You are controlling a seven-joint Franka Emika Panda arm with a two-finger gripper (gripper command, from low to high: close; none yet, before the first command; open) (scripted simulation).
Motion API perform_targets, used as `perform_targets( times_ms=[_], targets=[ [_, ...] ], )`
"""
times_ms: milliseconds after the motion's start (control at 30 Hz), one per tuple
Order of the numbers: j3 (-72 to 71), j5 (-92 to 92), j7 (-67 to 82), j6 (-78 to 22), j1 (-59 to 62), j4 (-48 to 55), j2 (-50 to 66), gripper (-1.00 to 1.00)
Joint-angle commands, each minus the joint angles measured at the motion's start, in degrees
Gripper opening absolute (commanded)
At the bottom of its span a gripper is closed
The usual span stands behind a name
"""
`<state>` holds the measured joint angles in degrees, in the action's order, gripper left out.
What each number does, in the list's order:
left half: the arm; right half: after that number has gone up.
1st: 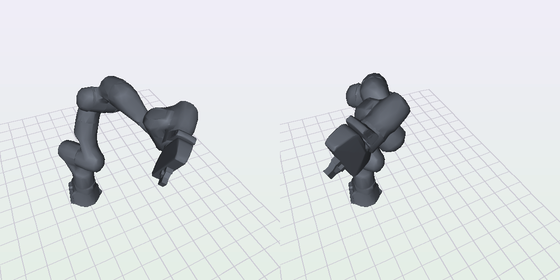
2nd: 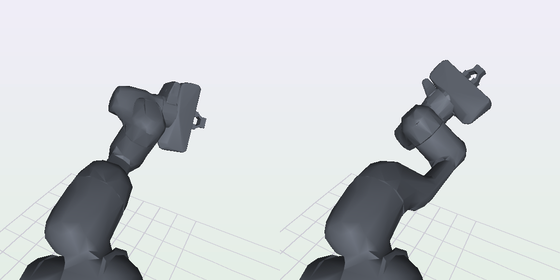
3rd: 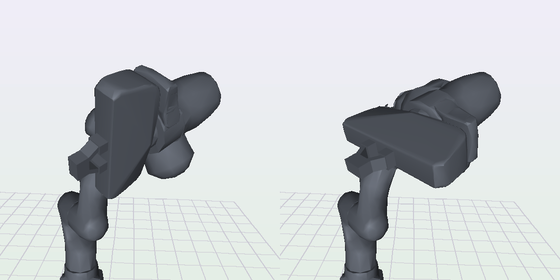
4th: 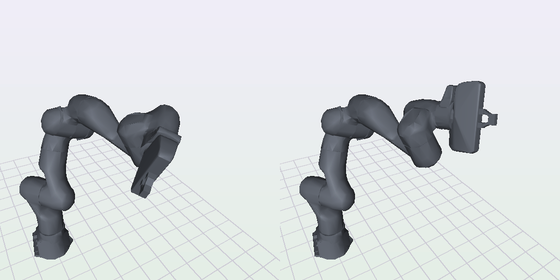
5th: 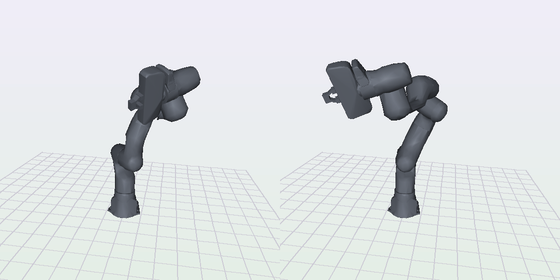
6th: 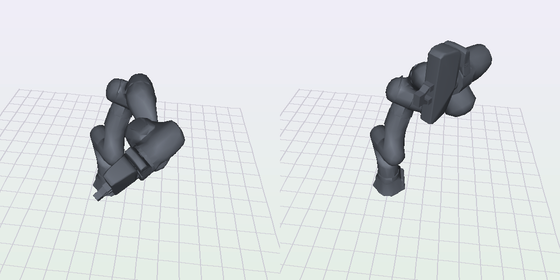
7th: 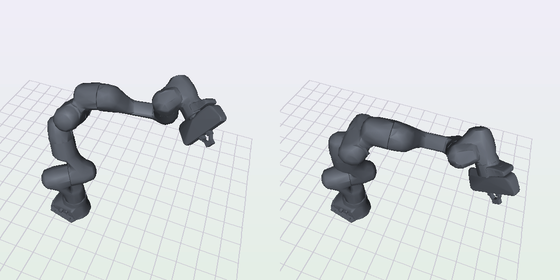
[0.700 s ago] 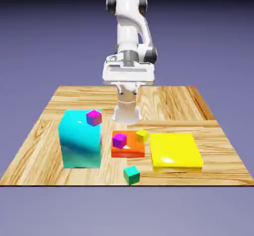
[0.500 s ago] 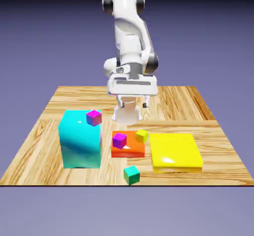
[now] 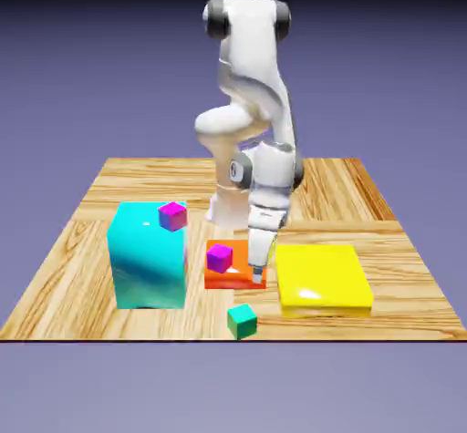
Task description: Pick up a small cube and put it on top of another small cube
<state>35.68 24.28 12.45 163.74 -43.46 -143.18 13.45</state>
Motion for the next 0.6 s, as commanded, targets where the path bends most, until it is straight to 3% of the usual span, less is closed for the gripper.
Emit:
perform_targets(
  times_ms=[0,200,433,467,567],
  targets=[
    [1.6,1.1,2.5,-0.5,-1.9,0.8,2.1,0.00],
    [9.9,6.7,15.2,-2.8,-11.9,4.9,12.8,0.00],
    [4.3,4.4,15.0,5.9,-4.1,8.7,24.5,0.00],
    [4.3,4.4,15.0,5.9,-4.1,8.7,24.5,-1.00],
    [6.3,5.2,15.1,2.8,-6.8,7.4,20.4,-1.00]
  ],
)
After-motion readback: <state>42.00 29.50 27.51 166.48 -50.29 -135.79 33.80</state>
